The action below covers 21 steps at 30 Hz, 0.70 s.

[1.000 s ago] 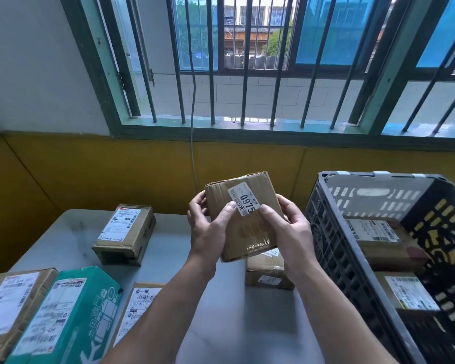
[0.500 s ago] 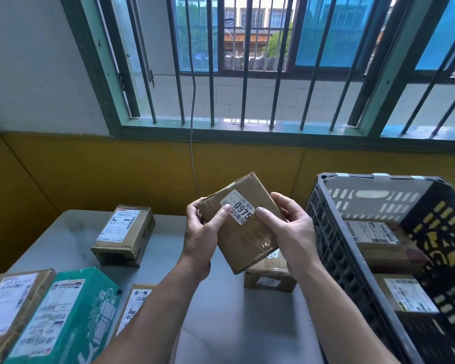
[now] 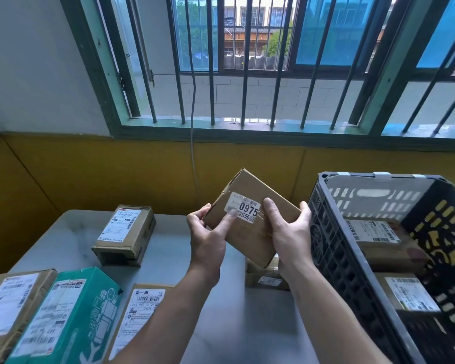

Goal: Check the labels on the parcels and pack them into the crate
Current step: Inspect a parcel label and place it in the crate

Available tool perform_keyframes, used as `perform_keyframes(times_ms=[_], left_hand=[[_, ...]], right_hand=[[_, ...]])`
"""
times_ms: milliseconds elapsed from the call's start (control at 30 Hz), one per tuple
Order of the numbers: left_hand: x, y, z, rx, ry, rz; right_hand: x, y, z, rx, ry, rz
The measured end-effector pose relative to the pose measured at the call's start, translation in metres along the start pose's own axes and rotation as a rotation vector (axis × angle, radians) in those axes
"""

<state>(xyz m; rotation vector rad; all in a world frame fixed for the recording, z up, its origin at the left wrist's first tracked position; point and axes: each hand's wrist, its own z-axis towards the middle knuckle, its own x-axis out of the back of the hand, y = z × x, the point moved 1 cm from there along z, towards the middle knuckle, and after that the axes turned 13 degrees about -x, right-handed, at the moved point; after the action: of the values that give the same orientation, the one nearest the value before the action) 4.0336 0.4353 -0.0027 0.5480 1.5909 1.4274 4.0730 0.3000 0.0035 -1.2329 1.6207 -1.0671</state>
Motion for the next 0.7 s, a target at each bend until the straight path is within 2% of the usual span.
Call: perform_keyframes(times_ms=[233,533,700], left_hand=[[0.012,0.004,0.005,-0.080,-0.113,0.189],[0.010,0.007,0.002,-0.026,-0.106,0.204],[0.007,0.010,0.000,0.066,-0.124,0.259]], right_hand=[[0.003,-0.007,0.000,0.018,-0.096,0.095],[0.004,-0.010,-0.004,0.053,-0.230,0.093],[0.004,-0.014,-0.008,0.069,-0.213,0.017]])
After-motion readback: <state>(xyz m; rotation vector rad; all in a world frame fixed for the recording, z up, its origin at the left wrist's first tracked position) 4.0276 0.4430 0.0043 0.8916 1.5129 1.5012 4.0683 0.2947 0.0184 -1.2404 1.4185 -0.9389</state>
